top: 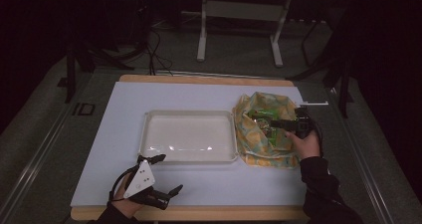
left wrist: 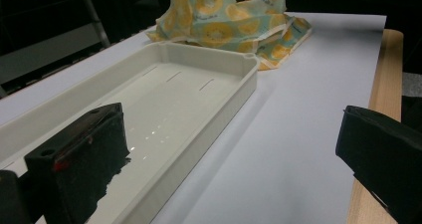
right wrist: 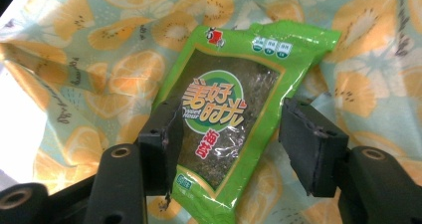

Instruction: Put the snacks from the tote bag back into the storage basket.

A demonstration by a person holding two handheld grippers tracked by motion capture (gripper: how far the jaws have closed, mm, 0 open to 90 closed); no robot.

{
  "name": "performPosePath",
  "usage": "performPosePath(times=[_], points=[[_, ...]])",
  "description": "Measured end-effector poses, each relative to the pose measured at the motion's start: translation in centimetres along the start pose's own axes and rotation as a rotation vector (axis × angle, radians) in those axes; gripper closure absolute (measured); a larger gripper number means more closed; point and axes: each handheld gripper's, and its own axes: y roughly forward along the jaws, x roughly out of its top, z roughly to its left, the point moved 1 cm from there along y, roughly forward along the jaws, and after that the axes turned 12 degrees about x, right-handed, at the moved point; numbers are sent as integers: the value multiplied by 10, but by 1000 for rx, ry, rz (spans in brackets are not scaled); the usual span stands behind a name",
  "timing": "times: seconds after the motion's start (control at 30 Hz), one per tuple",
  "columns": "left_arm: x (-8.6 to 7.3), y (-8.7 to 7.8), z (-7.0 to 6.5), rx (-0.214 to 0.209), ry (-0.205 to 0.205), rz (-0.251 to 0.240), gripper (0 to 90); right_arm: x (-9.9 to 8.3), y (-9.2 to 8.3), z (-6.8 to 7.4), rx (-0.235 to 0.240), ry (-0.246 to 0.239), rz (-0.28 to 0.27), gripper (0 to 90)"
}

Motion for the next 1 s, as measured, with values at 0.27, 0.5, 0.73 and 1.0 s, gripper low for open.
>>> performPosePath(times=[0.27,0.5,0.73,1.0], points=[[0,0,0,1,4,3,3,-2,9,-8,-10,41,37,492],[0,0,0,0,4,4,3,-3,15,-15,-5,75,65,529],[0,0,0,1,9,8,3,-5,22,-19,-2,105,97,550],[0,0,0,-1,3,3,3,-8,31,-19,-26,94,151,628]])
